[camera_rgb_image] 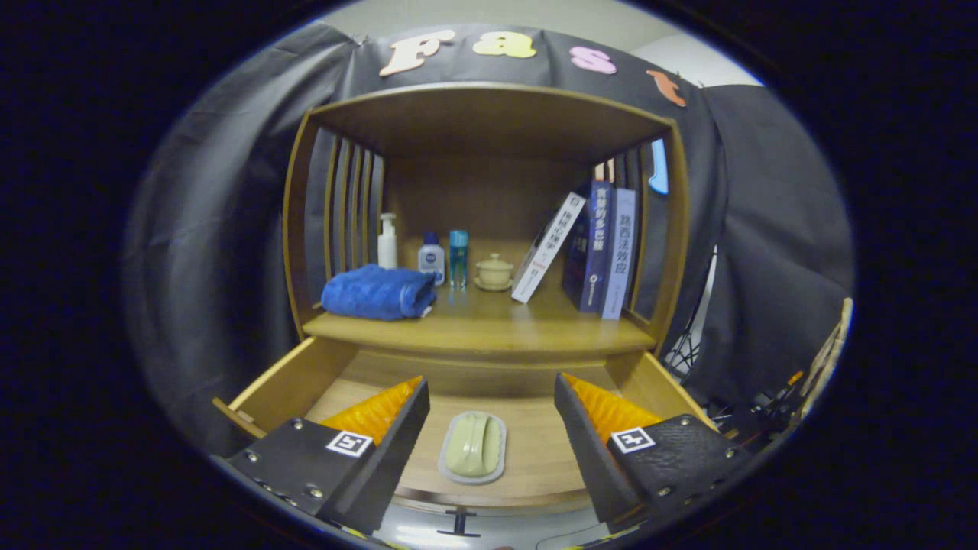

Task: Pull open the drawer, take out the items inside it, and place them on the countertop above the cabinet.

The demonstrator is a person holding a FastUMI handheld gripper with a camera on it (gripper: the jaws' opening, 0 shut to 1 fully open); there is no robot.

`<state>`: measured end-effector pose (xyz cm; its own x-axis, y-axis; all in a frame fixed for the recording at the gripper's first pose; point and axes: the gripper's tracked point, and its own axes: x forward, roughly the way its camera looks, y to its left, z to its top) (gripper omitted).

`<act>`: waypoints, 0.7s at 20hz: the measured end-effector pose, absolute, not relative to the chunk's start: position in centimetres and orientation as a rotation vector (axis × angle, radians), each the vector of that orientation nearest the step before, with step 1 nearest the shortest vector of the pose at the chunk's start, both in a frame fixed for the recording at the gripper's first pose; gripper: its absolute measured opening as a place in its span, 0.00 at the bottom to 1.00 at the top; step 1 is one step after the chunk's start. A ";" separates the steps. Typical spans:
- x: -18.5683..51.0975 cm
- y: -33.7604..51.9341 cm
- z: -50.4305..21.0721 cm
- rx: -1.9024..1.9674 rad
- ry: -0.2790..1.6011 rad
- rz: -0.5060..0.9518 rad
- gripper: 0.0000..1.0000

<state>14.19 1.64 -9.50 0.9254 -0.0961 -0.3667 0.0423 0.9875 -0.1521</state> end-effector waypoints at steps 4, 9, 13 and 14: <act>15.6 2.4 -14.7 -0.152 0.548 -0.044 0.98; 16.6 1.7 -18.7 -0.119 0.708 -0.080 0.98; 17.4 1.3 -20.2 -0.097 0.772 -0.132 0.76; 17.6 1.1 -20.6 -0.089 0.785 -0.154 0.69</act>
<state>17.60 1.14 -20.64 0.6966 -0.1709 -0.6968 0.1045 0.9850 -0.1371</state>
